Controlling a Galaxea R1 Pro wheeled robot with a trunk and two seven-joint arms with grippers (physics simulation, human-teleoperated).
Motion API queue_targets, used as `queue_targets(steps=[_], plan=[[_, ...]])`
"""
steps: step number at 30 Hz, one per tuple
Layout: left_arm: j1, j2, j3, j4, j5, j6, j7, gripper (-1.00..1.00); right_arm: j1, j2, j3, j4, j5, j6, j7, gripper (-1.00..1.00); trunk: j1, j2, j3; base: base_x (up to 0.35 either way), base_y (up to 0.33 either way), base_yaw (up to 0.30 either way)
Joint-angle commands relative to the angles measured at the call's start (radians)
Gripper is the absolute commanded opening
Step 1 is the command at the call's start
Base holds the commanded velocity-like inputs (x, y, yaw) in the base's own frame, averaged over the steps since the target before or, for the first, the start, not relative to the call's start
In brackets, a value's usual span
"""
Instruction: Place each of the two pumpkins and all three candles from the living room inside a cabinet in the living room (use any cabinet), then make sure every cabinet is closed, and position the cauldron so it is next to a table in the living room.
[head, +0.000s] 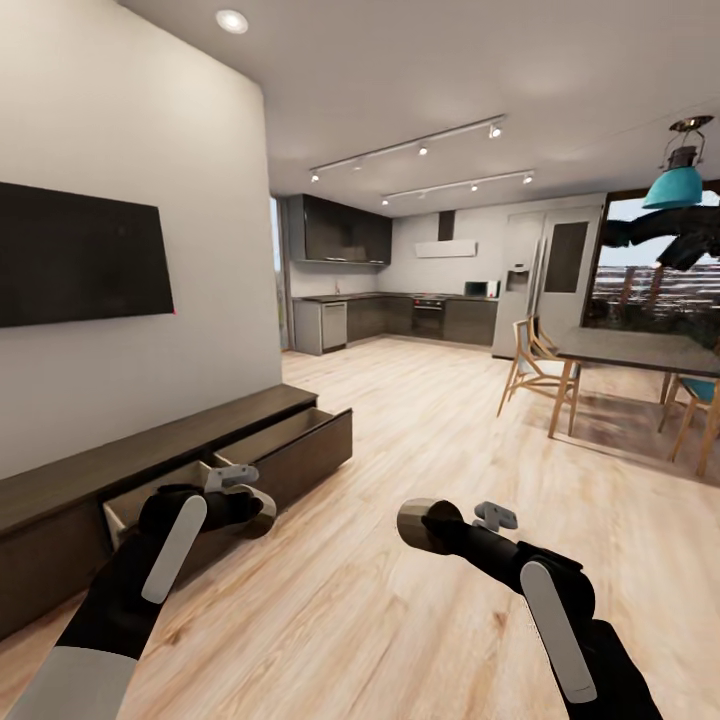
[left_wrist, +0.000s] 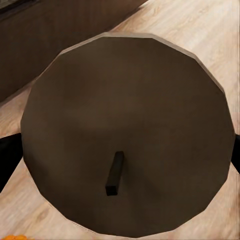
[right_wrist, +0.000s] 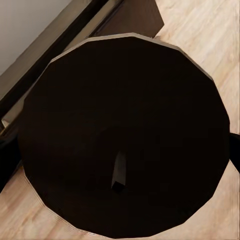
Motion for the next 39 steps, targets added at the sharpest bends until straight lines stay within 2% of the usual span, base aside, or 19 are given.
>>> queue_targets(steps=[1,9,15,26,39], plan=[[-0.001,0.001,-0.002,-0.001,0.01,0.002,0.01,-1.0,-0.001,0.001,-0.001,-0.001,-0.013,0.004,-0.007,-1.0,0.0,-0.001,-0.001,0.005,-0.001,-0.291],[-0.001,0.001,-0.002,-0.001,0.009,0.002,0.011,-1.0,-0.001,0.001,-0.001,0.002,-0.013,0.004,-0.007,-1.0,0.0,-0.001,-0.001,0.006,0.0,-0.291],[-0.001,0.001,-0.003,-0.001,0.008,0.002,0.013,-1.0,-0.001,0.001,-0.001,0.002,-0.013,0.003,-0.007,-1.0,0.0,-0.001,-0.001,0.196,0.0,-0.266],[-0.001,0.001,-0.003,0.0,0.006,0.002,0.014,-1.0,-0.001,0.001,-0.001,0.002,-0.011,-0.003,-0.008,-1.0,0.0,-0.001,-0.001,0.314,-0.01,-0.038],[-0.001,0.001,-0.004,0.0,0.006,0.002,0.014,-1.0,-0.001,0.001,-0.001,0.002,-0.011,-0.005,-0.008,-1.0,0.0,-0.001,-0.001,0.322,-0.098,-0.001]])
